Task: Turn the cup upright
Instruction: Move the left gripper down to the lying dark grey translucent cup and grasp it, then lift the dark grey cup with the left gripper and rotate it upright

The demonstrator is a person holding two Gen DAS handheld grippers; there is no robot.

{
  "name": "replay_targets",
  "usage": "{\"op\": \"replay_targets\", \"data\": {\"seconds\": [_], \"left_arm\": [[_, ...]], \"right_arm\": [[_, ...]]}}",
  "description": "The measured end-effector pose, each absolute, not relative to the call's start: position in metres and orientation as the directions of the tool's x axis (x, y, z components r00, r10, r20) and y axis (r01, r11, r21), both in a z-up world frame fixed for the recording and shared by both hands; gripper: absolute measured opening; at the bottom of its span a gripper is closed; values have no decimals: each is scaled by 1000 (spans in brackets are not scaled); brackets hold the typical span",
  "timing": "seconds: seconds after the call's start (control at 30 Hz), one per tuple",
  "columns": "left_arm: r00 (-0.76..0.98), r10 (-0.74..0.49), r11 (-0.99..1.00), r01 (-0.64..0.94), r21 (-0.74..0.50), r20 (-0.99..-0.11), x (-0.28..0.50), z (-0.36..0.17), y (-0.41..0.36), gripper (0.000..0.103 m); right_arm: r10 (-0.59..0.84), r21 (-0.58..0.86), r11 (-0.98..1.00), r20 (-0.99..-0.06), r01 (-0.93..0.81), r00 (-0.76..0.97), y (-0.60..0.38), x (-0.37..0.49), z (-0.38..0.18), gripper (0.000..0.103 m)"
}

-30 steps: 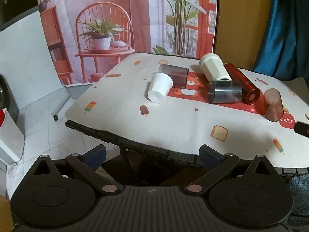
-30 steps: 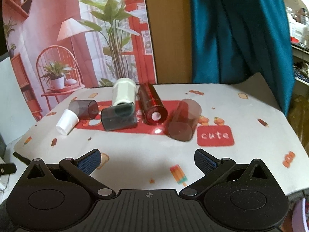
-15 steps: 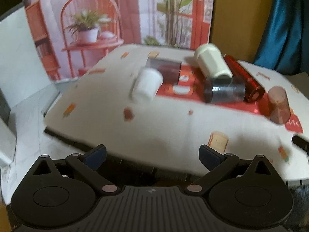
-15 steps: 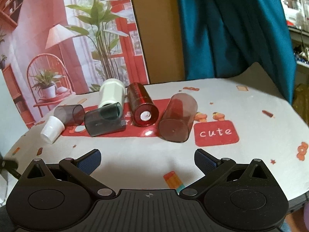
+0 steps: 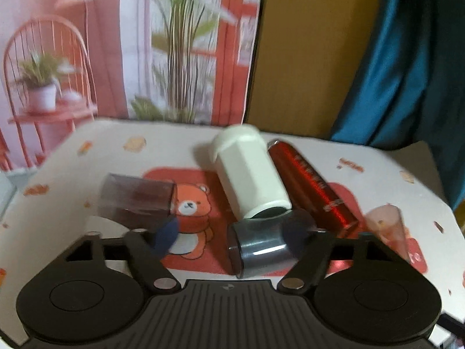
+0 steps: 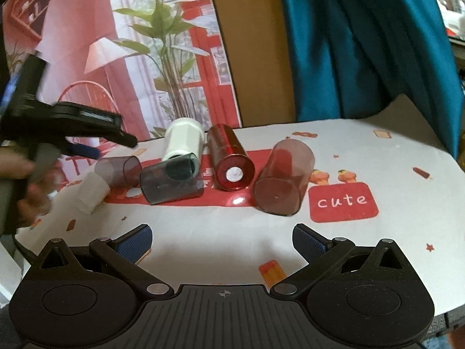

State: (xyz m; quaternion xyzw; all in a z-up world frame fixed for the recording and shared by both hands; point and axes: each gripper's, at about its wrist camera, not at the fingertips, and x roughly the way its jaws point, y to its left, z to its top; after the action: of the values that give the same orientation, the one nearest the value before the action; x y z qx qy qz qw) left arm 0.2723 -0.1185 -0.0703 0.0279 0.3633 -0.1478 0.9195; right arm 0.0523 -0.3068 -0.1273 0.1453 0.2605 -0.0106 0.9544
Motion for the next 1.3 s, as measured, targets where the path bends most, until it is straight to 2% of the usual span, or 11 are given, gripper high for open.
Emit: {"op": "replay_targets", "data": {"seconds": [0.07,0.27,0.4,0.57,0.7,1.13,1.23,1.3], "left_arm": [[676,-233,960,275,-54,-699,285,-79,-129,74],[603,-283,958,214,-191,-746,315,-108,-136,73],[568,-397,916,195,-351,-721,311,-117,-124,67],[555,-414,910,250,-331,-722,297,-116,-129,67],[524,-450,892,229,-389,-723,286,-117,-120,65],[490,-471,881,293,-371,-733,256,-114,-136,63],[553,-407,905,350,-241,-727,250,-104,-144,68],[606,-392,909,372,-190,-692,251,-94,-144,70]], "right_arm": [[50,285,952,-507,113,861,-312,53,-130,103],[69,288,952,-525,101,848,-313,57,-137,103],[66,289,952,-518,101,853,-314,55,-136,103],[78,312,943,-544,116,835,-318,60,-140,103],[84,302,948,-548,102,832,-314,61,-140,103],[78,299,948,-559,113,826,-316,60,-141,103],[81,306,945,-556,113,827,-317,59,-141,103],[83,310,944,-557,115,826,-318,60,-142,103]]}}
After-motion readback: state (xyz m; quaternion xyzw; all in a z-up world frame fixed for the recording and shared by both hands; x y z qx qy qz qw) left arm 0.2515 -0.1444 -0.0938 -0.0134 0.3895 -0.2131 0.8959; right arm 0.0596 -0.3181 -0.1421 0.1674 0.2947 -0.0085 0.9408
